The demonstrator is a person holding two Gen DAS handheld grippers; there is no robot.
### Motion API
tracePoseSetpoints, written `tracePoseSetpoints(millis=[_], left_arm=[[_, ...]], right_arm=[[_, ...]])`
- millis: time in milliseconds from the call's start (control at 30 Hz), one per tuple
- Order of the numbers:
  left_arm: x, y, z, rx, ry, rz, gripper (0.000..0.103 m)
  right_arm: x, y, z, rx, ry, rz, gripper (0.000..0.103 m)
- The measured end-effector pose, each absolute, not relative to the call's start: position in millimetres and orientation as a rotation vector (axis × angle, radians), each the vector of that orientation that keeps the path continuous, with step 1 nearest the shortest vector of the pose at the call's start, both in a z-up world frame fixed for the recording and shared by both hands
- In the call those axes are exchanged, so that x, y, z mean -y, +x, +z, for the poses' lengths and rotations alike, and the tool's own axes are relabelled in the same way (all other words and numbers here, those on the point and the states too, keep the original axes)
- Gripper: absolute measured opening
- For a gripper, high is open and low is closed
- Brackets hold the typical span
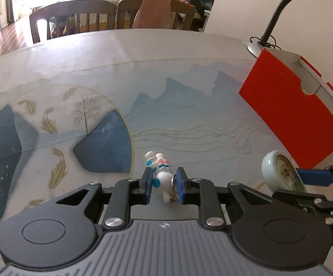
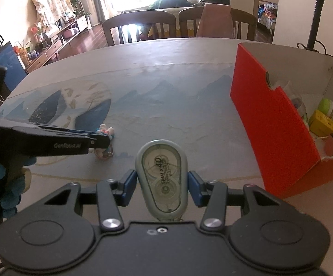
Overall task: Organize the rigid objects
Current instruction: 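Lift the tape roller and bunny keychain and carry them over the red box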
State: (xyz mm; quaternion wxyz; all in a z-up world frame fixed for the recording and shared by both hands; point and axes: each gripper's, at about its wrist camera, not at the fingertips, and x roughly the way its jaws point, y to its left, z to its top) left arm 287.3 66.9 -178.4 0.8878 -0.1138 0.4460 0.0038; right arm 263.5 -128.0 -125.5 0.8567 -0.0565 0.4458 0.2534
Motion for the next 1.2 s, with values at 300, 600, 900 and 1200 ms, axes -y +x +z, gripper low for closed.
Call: tracePoseSetpoints(millis=[300,600,900,1200], left_arm=[[-60,303,-185,-0.925,-0.209,0.06,0.026],[-47,301,-185,-0.907,-0.149,0.124,0.022],[-22,281,-161,-0.899,-0.147,0.11,0.019],[-9,253,-129,-0.886,-0.255,0.095,0.019]], right_arm=[[142,260,-128,-0.941,-0.113,0.529,0.047],[159,257,-121,-0.938,-0.103,0.531,0.047],[181,249,-82,-0.88,-0.099,0.586,0.047],[209,246,-46,-0.828,-0.081,0.594,0.047]])
